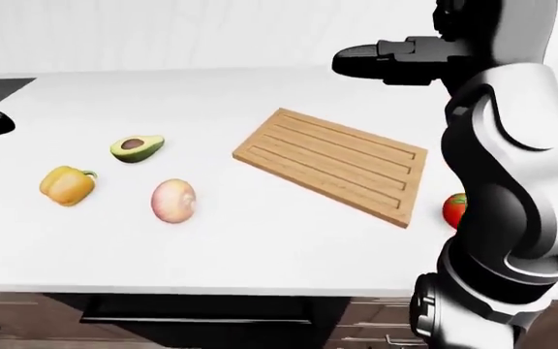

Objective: Place the avocado, onion, tomato and bell pepper on the cutting board.

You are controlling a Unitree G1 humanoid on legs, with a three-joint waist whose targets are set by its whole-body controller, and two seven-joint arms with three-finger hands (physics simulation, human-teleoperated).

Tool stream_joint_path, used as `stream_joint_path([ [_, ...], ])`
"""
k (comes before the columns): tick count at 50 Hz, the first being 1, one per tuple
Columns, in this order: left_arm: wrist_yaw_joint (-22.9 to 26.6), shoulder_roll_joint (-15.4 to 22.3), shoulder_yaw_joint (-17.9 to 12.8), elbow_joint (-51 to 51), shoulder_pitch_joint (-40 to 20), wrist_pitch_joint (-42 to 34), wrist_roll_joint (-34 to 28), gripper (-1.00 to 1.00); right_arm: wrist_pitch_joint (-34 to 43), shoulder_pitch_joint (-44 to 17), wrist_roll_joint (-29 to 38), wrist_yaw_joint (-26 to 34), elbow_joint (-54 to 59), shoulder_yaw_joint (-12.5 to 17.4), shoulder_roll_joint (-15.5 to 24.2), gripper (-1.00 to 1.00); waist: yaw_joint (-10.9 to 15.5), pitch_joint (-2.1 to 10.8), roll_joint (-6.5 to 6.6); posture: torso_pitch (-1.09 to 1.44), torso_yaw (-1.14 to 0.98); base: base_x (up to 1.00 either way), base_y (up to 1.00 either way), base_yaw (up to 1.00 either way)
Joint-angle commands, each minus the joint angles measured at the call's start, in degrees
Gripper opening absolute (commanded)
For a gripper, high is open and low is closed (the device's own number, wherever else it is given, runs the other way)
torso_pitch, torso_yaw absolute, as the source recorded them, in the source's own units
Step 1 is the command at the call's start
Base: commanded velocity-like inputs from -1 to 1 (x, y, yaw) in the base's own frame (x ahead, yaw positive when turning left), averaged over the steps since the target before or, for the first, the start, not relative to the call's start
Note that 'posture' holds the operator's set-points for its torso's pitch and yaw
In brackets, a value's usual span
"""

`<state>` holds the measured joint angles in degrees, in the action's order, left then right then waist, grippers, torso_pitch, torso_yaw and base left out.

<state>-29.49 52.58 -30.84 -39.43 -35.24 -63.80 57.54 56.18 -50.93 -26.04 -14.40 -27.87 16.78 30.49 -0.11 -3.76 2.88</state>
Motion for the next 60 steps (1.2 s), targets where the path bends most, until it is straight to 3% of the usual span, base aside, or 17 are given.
stream_joint_path([
  [1, -0.49, 1.23, -1.47, -0.33, -0.97, 1.36, -0.65, 1.00, -1.60, -1.72, -0.18, 0.15, -1.44, 0.56, 0.18, 1.00, -0.47, 0.28, 0.73, 0.00, 0.00, 0.00, 0.00, 0.00],
  [2, -0.57, 1.15, -1.49, -0.39, -0.91, 1.37, -0.60, 1.00, -1.73, -1.53, -0.07, 0.12, -1.49, 0.51, 0.24, 1.00, -0.86, 0.43, 2.26, 0.00, 0.00, 0.00, 0.00, 0.00],
  [3, -0.57, 1.21, -1.45, -0.41, -0.93, 1.37, -0.60, 1.00, -1.72, -1.48, -0.07, 0.03, -1.48, 0.56, 0.17, 1.00, -0.78, -0.29, 2.63, 0.00, 0.00, 0.00, 0.00, 0.00],
  [4, -0.59, 1.20, -1.39, -0.45, -0.95, 1.36, -0.56, 1.00, -1.74, -1.47, -0.08, 0.02, -1.56, 0.58, 0.21, 1.00, -0.31, -0.28, 1.50, 0.00, 0.00, 0.00, 0.00, 0.00],
  [8, -0.68, 1.23, -1.48, -0.46, -1.04, 1.30, -0.33, 1.00, -1.59, -1.04, -0.10, -0.19, -1.80, 0.69, 0.11, 1.00, -0.69, 0.79, 1.16, 0.00, 0.00, 0.00, 0.00, 0.00],
  [11, -0.58, 1.14, -1.24, -0.48, -0.83, 1.47, -0.57, 1.00, -1.80, -0.88, 0.28, -0.32, -1.64, 0.62, 0.15, 1.00, -0.04, 0.78, -0.49, 0.00, 0.00, 0.00, 0.00, 0.00],
  [13, -0.54, 1.14, -1.36, -0.57, -0.81, 1.34, -0.46, 1.00, -1.59, -0.78, 0.18, -0.37, -1.83, 0.88, 0.24, 1.00, 0.56, 0.93, -2.88, 0.00, 0.00, 0.00, 0.00, 0.00],
  [15, -0.58, 1.19, -1.49, -0.59, -0.80, 1.31, -0.32, 1.00, -1.53, -0.52, 0.37, -0.28, -1.82, 0.86, 0.52, 1.00, 0.46, 0.26, -2.50, 0.00, 0.00, 0.00, 0.00, 0.00],
  [26, 0.96, 1.70, -2.81, 0.21, 0.80, 1.95, -0.84, 1.00, 0.98, -0.07, 3.10, 2.01, -0.66, 1.40, 3.48, 1.00, 0.01, 0.36, -1.56, 0.00, 0.00, 0.00, 0.00, 0.00],
  [34, 0.75, 1.76, -2.87, 0.12, 0.81, 1.62, -0.40, 1.00, -0.55, 1.98, 12.03, 8.42, 5.34, 0.48, 7.09, 1.00, -0.15, 0.63, -1.69, 0.00, 0.00, 0.00, 0.00, 0.00],
  [41, 0.65, 1.80, -2.59, 0.11, 0.68, 1.59, -0.45, 1.00, -3.74, 1.47, 17.71, 12.25, 9.79, 1.11, 6.29, 1.00, -0.26, 1.00, -1.69, 0.00, 0.00, 0.00, 0.00, 0.00],
  [60, 1.16, 1.06, -2.59, -0.36, 0.69, 1.05, -1.40, 1.00, 4.60, 11.69, 17.72, 17.37, -1.68, 10.25, 10.80, 1.00, 0.13, 0.99, -2.47, 0.00, 0.00, 0.00, 0.00, 0.00],
])
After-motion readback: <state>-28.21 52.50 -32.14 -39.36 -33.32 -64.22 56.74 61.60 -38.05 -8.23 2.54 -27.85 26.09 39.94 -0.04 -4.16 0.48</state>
